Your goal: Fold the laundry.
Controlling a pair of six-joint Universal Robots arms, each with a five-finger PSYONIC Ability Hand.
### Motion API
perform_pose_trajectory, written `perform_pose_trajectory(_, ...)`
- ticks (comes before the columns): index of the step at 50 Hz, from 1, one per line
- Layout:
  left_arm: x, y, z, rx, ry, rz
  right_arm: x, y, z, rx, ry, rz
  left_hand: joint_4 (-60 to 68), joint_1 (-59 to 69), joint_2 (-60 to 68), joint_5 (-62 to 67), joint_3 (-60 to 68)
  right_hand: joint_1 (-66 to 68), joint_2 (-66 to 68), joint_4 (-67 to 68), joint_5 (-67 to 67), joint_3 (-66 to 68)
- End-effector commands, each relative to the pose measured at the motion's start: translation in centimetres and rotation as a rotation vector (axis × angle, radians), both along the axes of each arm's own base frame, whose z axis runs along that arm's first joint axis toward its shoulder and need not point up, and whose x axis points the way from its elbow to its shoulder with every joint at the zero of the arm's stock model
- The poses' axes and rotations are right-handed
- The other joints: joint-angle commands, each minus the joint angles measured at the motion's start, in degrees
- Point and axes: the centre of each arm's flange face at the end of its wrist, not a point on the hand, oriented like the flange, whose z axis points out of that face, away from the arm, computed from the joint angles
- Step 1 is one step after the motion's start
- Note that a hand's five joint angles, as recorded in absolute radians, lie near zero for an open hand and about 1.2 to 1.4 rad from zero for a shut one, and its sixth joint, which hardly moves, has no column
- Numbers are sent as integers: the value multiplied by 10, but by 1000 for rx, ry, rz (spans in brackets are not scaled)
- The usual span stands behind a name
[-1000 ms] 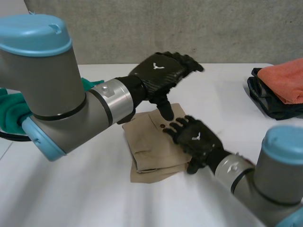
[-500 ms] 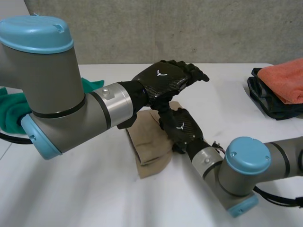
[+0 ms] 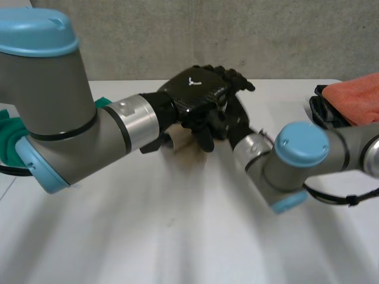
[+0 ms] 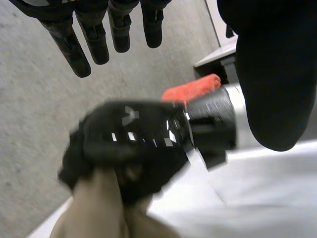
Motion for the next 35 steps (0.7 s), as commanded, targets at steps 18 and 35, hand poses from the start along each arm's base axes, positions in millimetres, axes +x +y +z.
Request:
perform_pose_trajectory(18, 10, -5, 30, -70, 97, 33, -294, -196, 103, -275, -218, -420, 24, 27, 24, 15, 18, 208, 137, 120, 186, 139)
perform_pose_trajectory(35, 6, -7, 4, -7, 56, 28, -363, -214, -45, 49, -130, -384, 26, 29, 25, 17, 20, 208, 137, 120, 186, 139)
